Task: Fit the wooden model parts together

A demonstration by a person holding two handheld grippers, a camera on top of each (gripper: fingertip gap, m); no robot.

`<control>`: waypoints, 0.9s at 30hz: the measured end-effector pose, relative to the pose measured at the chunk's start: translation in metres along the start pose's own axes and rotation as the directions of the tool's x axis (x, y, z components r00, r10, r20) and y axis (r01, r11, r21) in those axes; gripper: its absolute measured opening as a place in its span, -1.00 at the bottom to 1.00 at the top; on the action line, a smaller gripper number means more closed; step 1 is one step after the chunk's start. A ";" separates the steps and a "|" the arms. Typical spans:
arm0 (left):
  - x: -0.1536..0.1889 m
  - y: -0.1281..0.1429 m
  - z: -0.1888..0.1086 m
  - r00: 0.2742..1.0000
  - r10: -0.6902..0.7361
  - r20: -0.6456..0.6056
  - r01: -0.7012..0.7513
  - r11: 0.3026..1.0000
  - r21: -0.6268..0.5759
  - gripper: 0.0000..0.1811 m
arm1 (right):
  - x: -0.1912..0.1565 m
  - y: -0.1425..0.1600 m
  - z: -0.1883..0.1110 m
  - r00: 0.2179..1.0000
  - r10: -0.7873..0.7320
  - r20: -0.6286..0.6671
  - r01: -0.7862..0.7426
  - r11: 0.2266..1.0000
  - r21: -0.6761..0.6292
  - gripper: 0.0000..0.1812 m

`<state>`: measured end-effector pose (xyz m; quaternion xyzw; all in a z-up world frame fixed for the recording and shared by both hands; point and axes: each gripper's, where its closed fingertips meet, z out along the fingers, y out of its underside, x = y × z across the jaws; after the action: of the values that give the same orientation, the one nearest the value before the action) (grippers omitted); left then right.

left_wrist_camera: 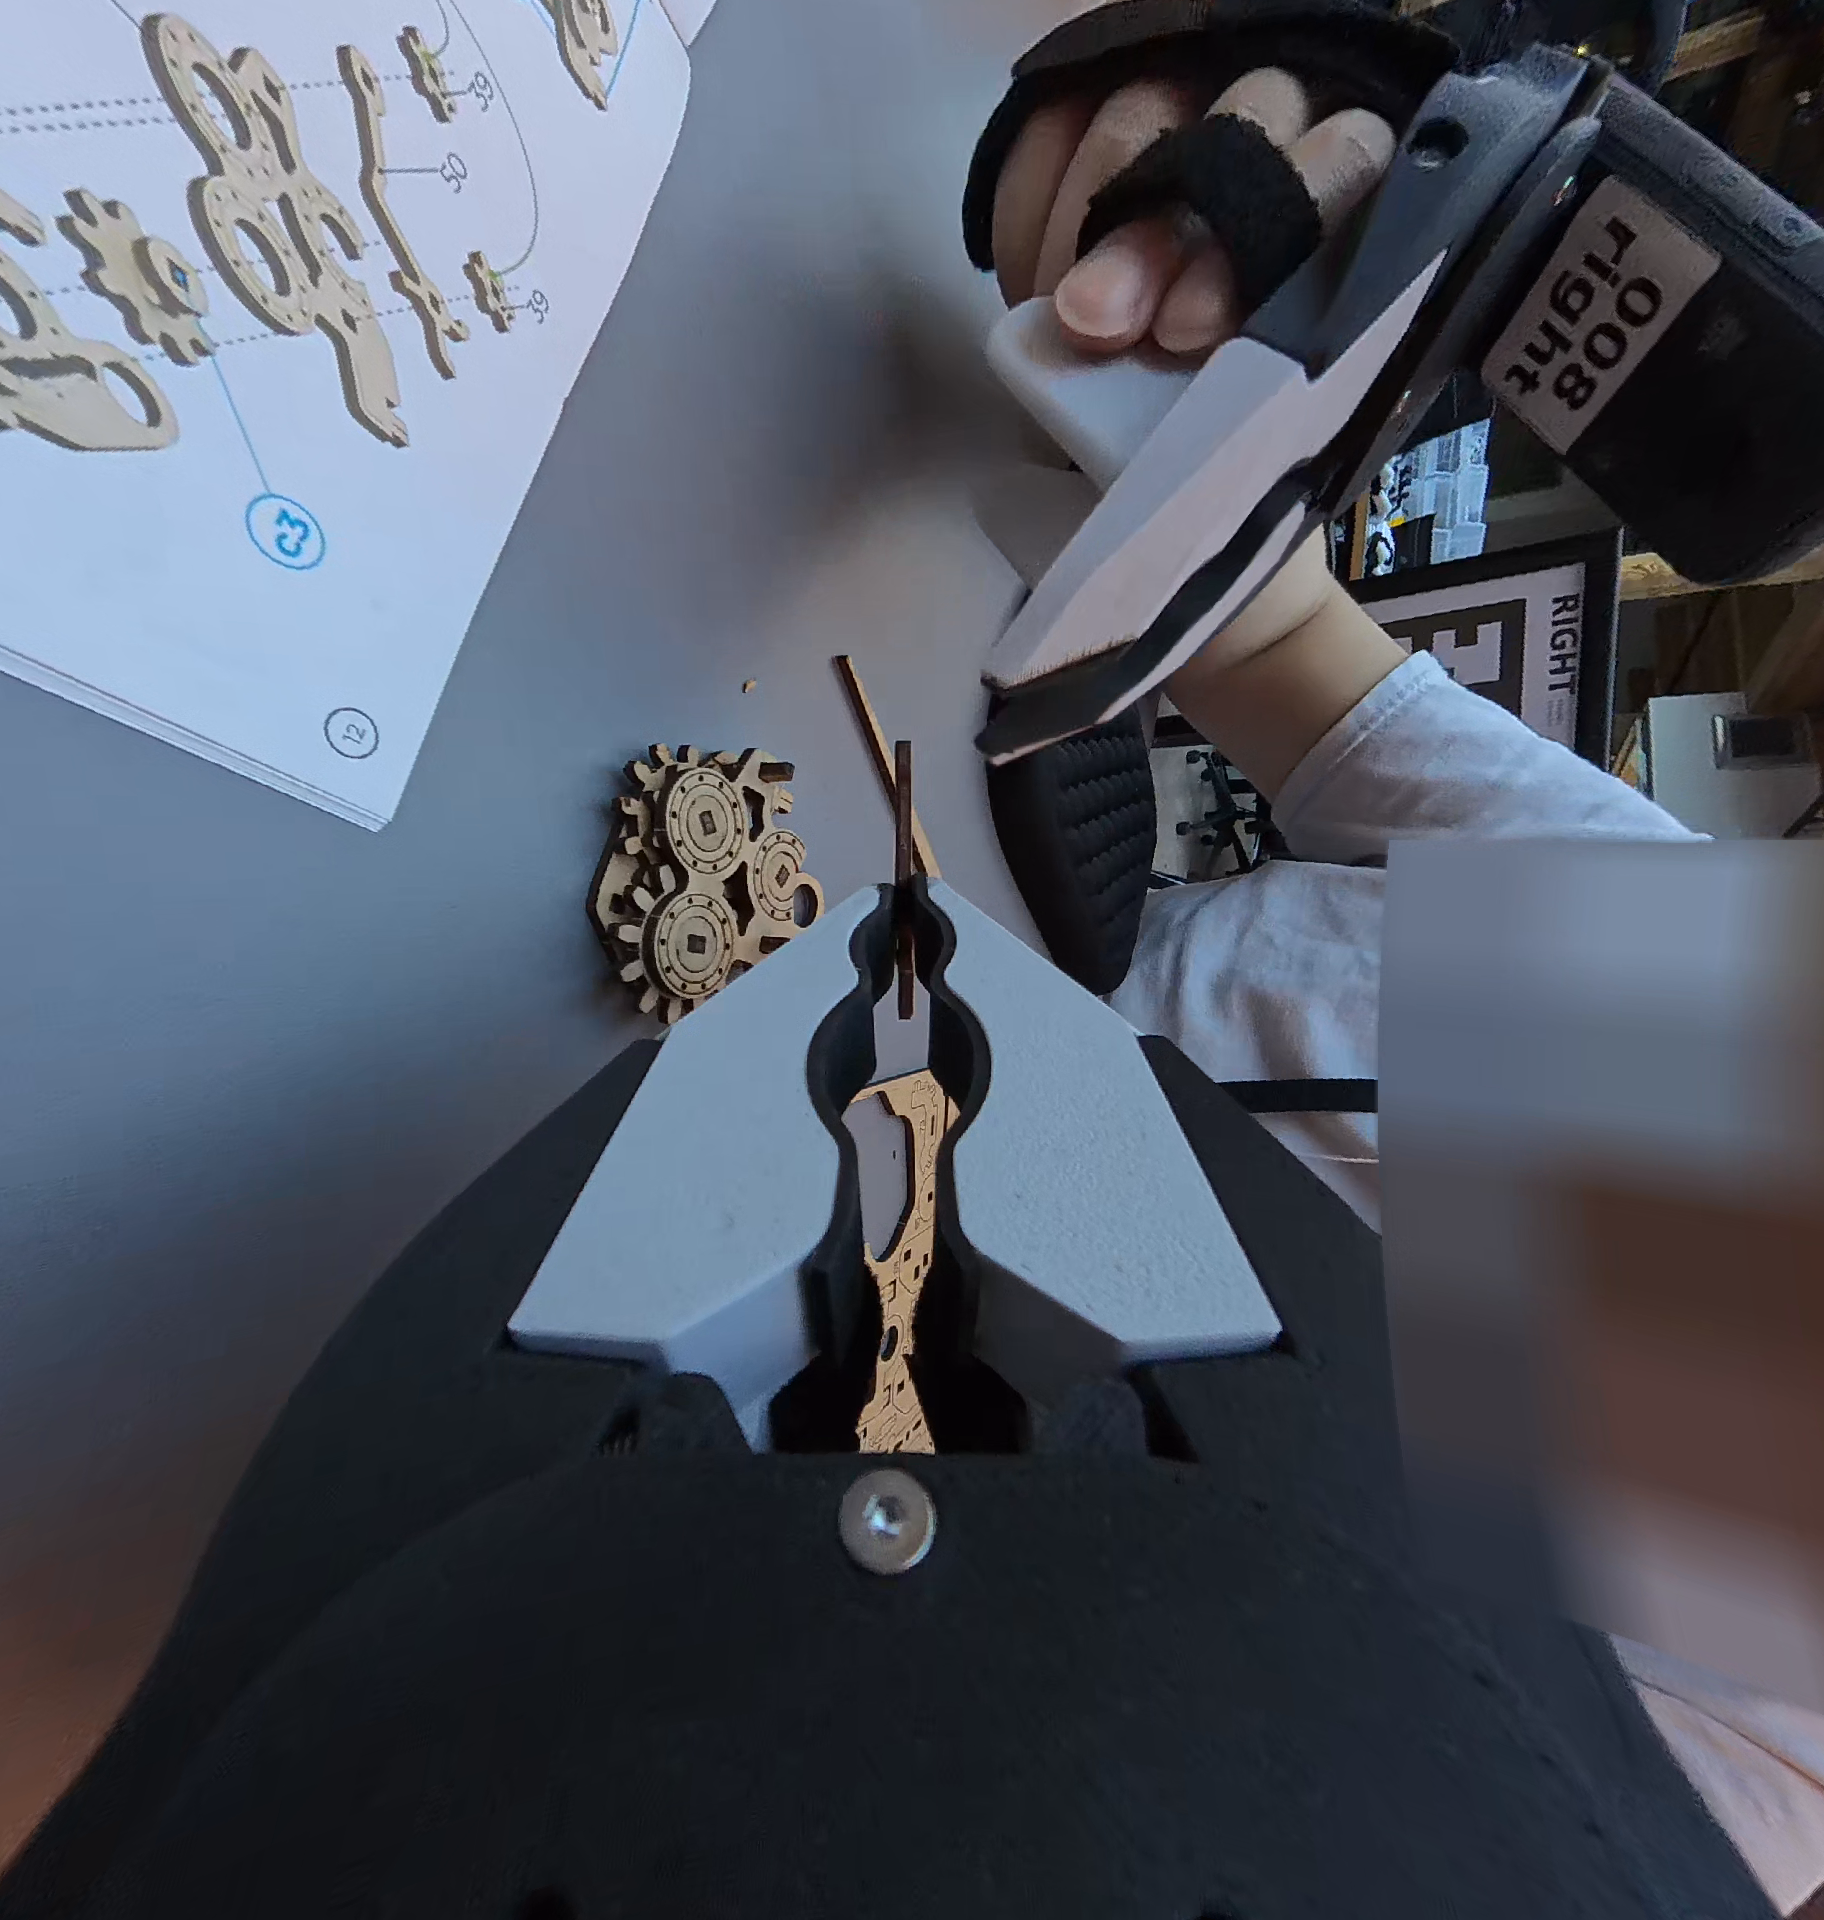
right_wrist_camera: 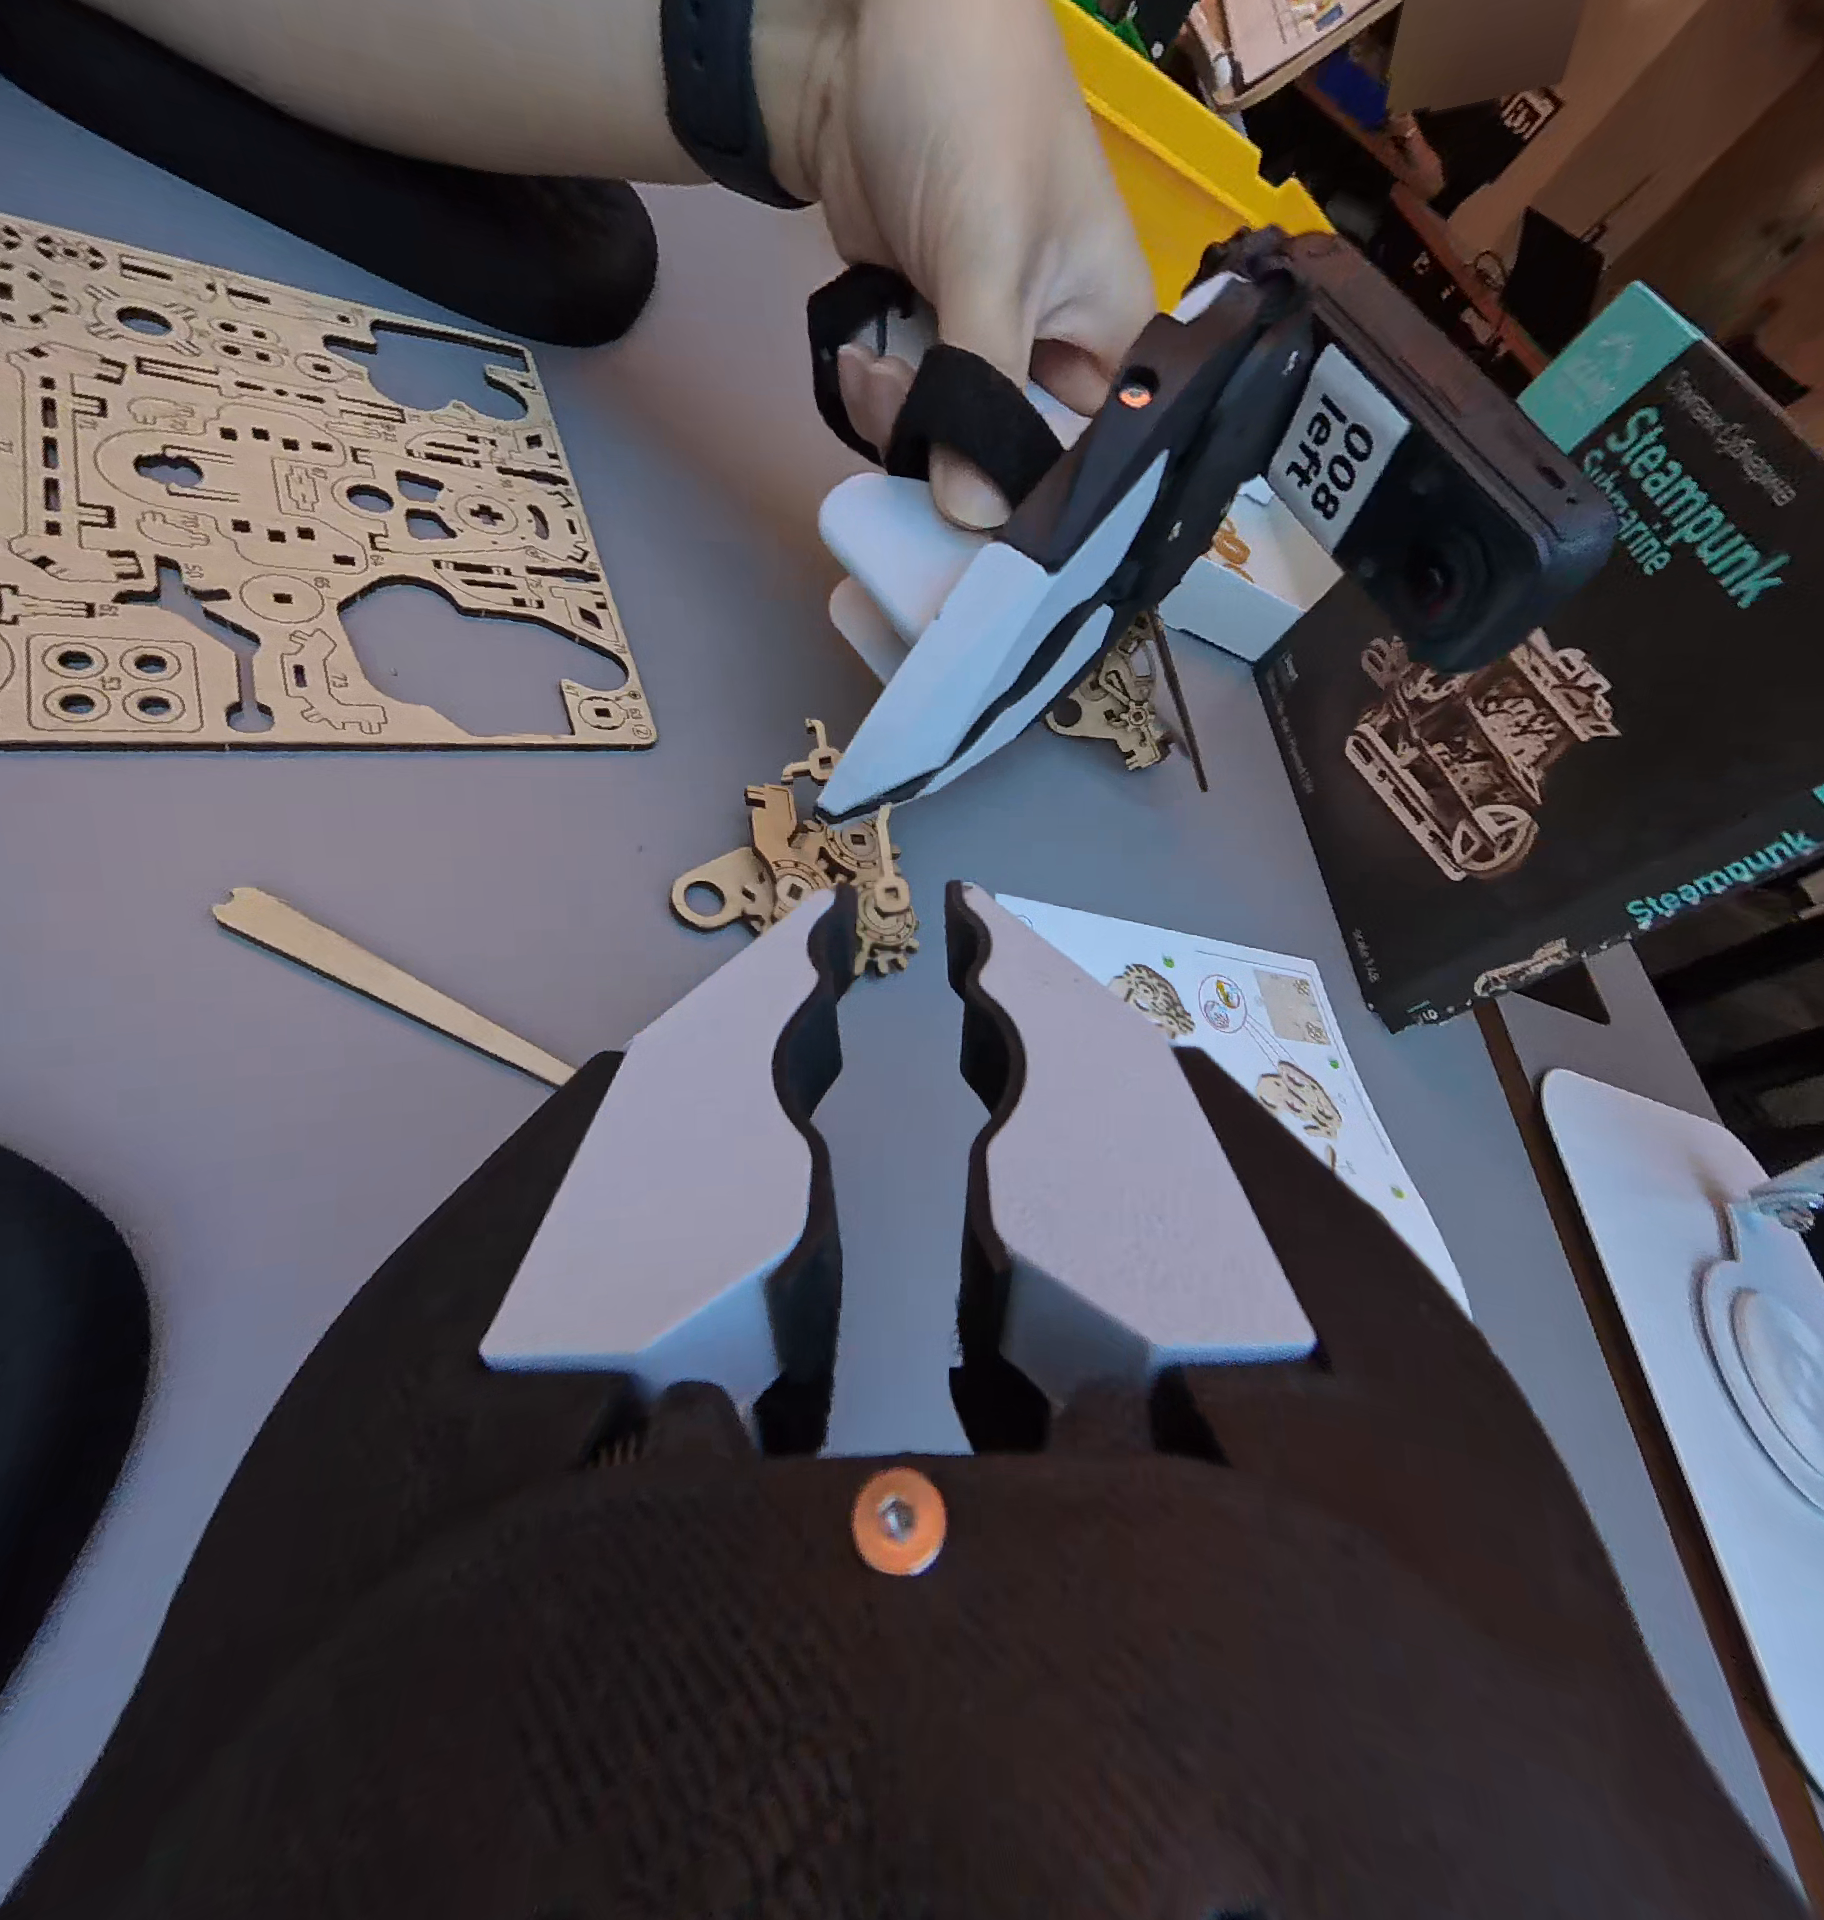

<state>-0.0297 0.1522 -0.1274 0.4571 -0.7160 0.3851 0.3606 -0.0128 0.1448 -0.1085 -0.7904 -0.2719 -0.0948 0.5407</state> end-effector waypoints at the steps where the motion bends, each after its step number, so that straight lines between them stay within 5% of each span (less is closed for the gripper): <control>1: -0.001 0.000 0.000 1.000 -0.005 -0.003 0.005 1.000 -0.002 -1.00 | -0.003 -0.001 0.002 1.000 -0.004 0.023 0.004 1.000 -0.002 -0.83; 22: -0.005 0.001 0.003 0.999 -0.031 -0.034 0.030 0.999 -0.040 -1.00 | -0.002 0.010 0.016 1.000 0.004 -0.015 -0.004 1.000 0.030 -1.00; 27: -0.004 0.001 0.003 0.999 -0.027 -0.035 0.026 0.999 -0.043 -1.00 | -0.001 0.012 0.016 1.000 0.003 -0.012 -0.003 1.000 0.021 -0.84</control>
<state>-0.0295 0.1515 -0.1323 0.4518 -0.7113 0.3732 0.3881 -0.0101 0.1555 -0.1250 -0.7845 -0.2684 -0.0961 0.5507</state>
